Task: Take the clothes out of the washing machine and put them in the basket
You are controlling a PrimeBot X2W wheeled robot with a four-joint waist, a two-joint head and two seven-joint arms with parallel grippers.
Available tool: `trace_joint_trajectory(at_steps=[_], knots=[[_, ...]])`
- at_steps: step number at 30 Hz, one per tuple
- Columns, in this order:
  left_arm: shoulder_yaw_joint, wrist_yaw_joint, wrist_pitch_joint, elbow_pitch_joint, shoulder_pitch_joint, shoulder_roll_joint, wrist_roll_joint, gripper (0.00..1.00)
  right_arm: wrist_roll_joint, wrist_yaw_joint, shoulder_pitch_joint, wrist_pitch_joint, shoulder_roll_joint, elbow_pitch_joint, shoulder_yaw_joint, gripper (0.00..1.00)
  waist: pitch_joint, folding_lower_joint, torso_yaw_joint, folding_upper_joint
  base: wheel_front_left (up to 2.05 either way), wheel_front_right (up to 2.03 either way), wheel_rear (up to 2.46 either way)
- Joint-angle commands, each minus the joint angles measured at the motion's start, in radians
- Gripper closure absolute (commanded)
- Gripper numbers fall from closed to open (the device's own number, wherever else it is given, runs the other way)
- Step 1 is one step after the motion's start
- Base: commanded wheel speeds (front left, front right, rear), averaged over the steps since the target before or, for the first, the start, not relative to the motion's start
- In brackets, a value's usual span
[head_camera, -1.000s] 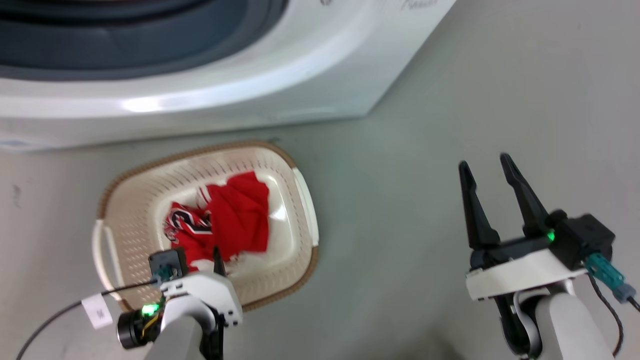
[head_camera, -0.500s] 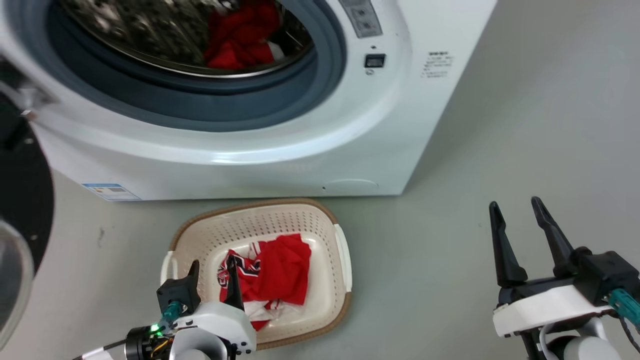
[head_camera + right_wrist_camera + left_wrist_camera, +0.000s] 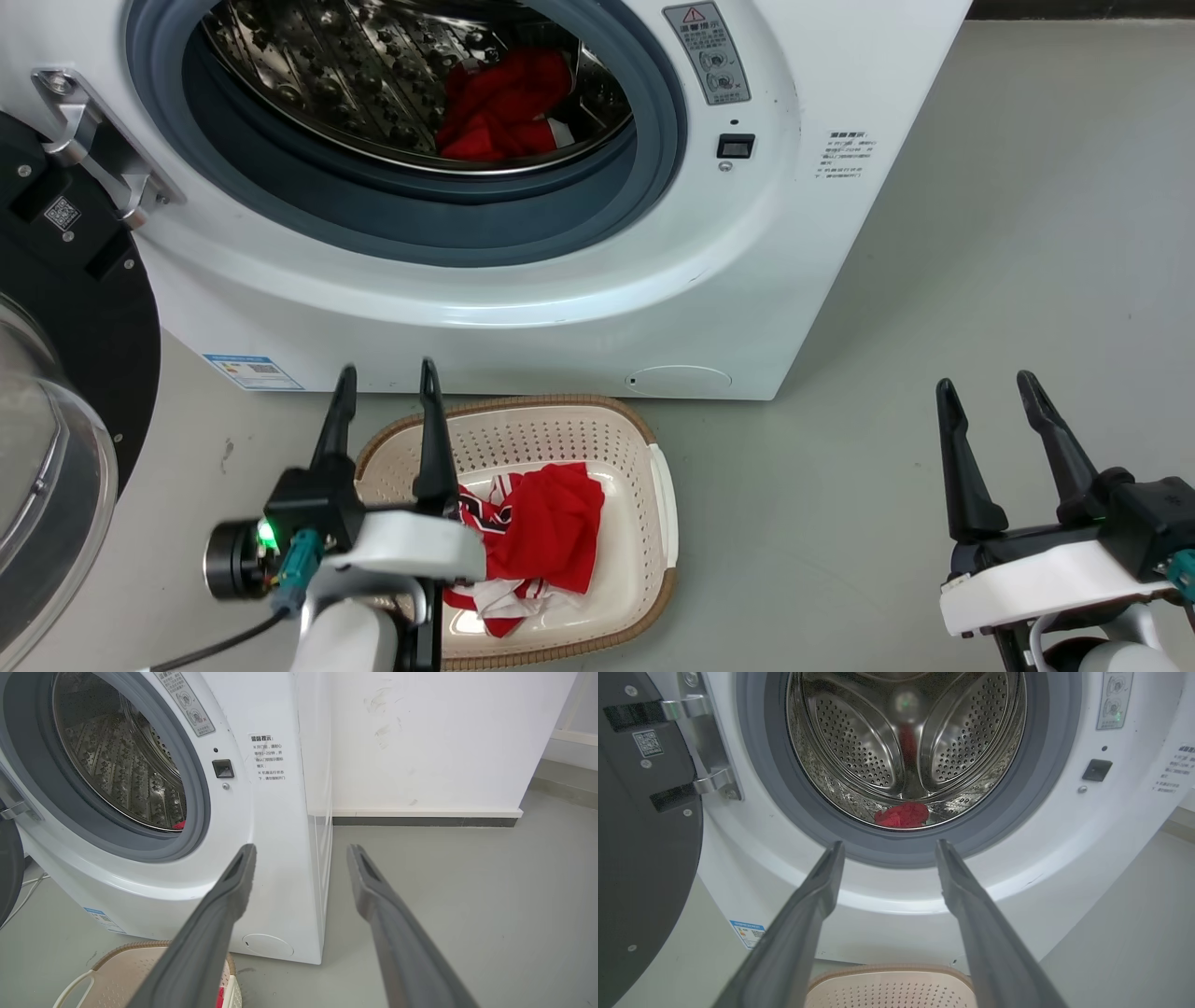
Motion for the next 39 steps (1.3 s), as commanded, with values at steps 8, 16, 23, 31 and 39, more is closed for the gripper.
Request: trace_joint_trajectory(at_steps=[8,16,23,31,39], knots=[[0.008,-0.009,-0.003,0.032,-0.155,-0.001,0.026,0.00,0.020,0.000,0.003,0.010,0.000,-0.033,0.007,0.00,0.026,0.0002,-0.009,0.0000,0.00,0.00,0.00],[0.034,-0.032,-0.003,0.218,-0.358,0.004,0.037,0.00,0.036,0.000,-0.027,0.007,0.000,-0.041,0.030,0.00,0.117,0.0002,-0.031,0.0000,0.00,0.00,0.00],[0.043,-0.053,-0.003,0.396,-0.552,0.028,0.047,0.00,0.045,0.000,-0.066,-0.008,0.001,-0.036,0.052,0.00,0.237,0.0002,-0.047,0.0000,0.00,0.00,0.00],[0.044,-0.072,0.024,0.593,-0.787,0.073,0.051,0.00,0.055,0.000,-0.118,-0.031,0.001,-0.013,0.094,0.00,0.361,0.0002,-0.074,0.0000,0.00,0.00,0.00],[0.039,-0.076,0.098,0.714,-0.989,0.121,0.058,0.00,0.071,0.000,-0.153,-0.057,0.001,0.019,0.142,0.00,0.435,0.0002,-0.121,0.0000,0.00,0.00,0.00]])
